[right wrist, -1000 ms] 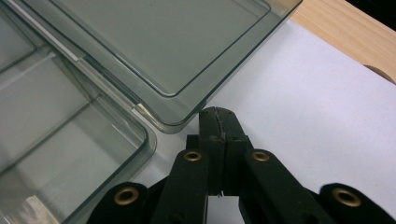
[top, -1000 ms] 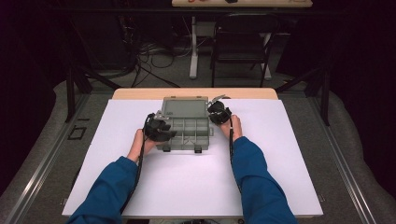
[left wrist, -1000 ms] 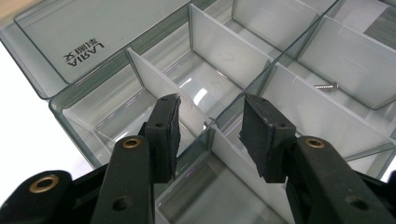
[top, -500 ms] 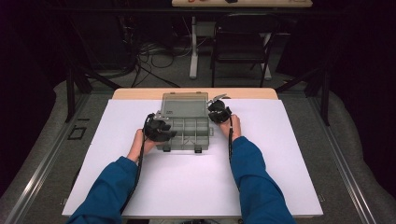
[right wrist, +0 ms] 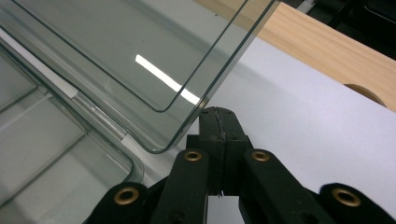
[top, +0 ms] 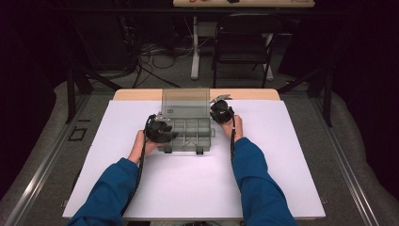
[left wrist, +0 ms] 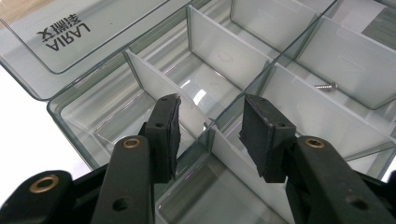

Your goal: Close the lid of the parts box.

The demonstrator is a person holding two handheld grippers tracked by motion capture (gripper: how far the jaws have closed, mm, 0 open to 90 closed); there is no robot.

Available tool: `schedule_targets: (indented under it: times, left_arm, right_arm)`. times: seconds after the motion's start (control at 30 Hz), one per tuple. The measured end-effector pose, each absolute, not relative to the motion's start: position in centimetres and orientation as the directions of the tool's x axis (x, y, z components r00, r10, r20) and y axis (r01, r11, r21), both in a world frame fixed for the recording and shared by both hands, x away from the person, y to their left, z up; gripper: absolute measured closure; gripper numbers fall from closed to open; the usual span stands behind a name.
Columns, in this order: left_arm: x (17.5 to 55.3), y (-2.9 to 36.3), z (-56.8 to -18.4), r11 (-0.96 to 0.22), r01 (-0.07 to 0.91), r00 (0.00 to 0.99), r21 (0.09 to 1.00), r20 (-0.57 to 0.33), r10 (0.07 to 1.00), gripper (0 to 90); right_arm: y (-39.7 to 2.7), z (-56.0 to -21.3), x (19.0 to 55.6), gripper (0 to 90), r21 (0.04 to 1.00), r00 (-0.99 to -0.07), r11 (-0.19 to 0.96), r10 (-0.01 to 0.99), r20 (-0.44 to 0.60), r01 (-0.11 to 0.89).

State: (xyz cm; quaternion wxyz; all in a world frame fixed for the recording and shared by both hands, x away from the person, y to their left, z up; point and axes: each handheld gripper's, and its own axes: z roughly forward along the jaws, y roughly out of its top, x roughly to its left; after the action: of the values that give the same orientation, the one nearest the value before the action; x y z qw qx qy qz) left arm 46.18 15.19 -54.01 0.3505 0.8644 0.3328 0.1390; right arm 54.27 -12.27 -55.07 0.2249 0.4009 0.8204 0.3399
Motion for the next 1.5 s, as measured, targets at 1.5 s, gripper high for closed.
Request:
schedule_targets:
  times: [1.5]
  left_arm:
    - [46.2, 15.2, -54.0, -0.533, 0.479, 0.739, 0.697, 0.008, 0.674, 57.1]
  right_arm:
    - [-12.7, -53.1, 53.5, 90.0, 0.822, -0.570, 0.401, 0.813, -0.115, 0.406]
